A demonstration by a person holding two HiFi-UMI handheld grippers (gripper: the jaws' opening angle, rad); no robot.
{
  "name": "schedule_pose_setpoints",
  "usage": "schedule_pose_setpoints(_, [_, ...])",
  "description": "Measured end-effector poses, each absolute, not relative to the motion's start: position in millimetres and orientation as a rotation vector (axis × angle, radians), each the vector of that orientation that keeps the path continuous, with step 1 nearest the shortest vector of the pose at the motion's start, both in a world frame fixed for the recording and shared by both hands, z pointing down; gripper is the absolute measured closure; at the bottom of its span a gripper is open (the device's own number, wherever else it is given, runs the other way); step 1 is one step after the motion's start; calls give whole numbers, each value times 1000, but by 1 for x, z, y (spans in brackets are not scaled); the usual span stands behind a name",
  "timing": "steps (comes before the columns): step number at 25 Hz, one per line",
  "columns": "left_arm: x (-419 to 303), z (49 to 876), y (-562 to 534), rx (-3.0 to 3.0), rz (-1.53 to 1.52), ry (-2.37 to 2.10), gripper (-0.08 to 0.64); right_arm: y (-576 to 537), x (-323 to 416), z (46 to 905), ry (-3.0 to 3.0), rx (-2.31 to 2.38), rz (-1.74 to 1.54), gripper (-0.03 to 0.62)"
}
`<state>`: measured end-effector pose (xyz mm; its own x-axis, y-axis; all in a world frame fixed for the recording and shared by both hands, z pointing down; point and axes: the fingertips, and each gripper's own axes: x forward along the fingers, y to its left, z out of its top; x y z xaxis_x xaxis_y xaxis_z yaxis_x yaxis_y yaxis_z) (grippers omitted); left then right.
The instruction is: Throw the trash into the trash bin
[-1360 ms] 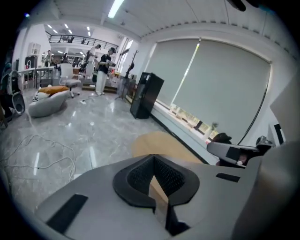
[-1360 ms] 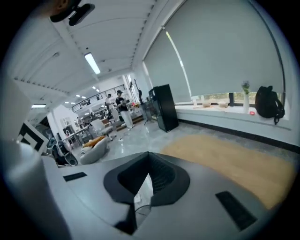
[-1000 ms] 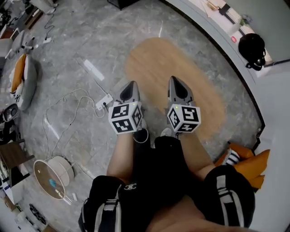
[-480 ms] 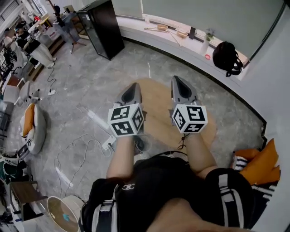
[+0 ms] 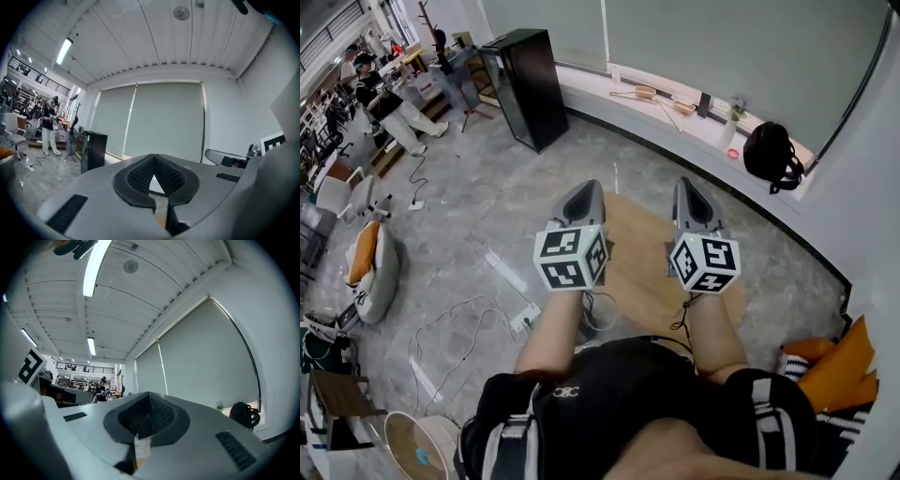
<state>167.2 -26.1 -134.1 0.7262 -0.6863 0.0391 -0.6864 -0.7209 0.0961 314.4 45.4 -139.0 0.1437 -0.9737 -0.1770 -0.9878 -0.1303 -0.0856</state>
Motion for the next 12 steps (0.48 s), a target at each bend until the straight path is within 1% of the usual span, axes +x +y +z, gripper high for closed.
schedule_pose_setpoints(12, [147,-128,-36,2806,19,-1149,548,28,287,-126,2007,-2187,89,581])
